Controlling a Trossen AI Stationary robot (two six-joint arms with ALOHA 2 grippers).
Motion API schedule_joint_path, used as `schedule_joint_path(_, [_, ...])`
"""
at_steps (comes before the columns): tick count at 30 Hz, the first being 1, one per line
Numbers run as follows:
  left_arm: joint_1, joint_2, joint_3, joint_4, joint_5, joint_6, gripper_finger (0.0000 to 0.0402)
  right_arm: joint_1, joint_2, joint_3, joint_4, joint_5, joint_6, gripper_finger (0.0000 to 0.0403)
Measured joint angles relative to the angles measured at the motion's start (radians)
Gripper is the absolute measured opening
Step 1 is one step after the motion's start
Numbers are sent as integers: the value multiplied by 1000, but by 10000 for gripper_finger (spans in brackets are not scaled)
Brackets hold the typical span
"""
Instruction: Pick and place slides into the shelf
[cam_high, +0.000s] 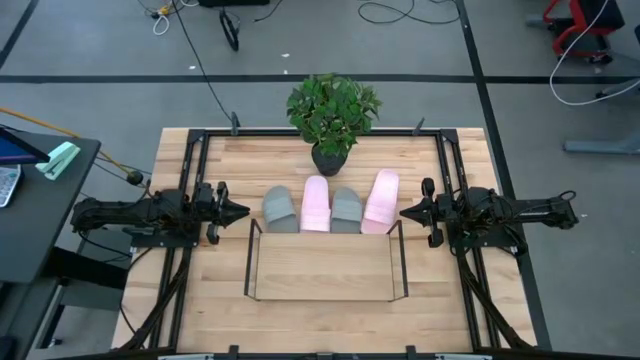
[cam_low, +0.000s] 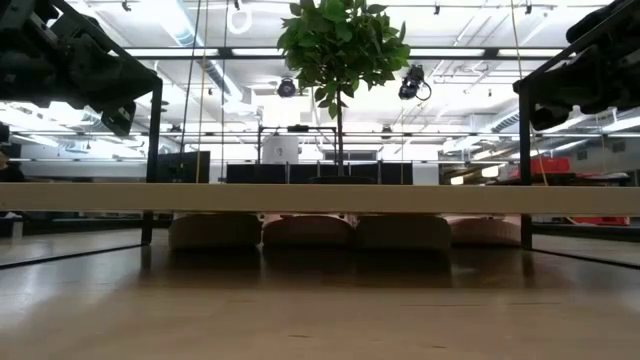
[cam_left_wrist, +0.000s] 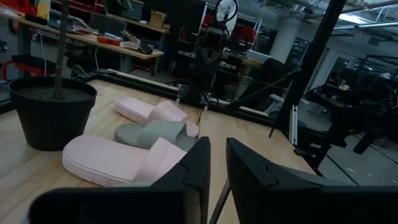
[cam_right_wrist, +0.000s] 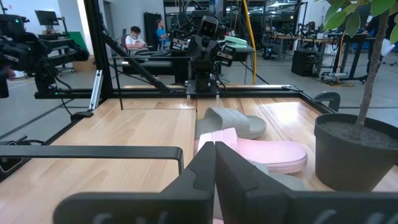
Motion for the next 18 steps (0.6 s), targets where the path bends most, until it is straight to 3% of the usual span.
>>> schedule_joint_path(18, [0,0,0,0,0,8,51,0,0,0,1,33,-61,14])
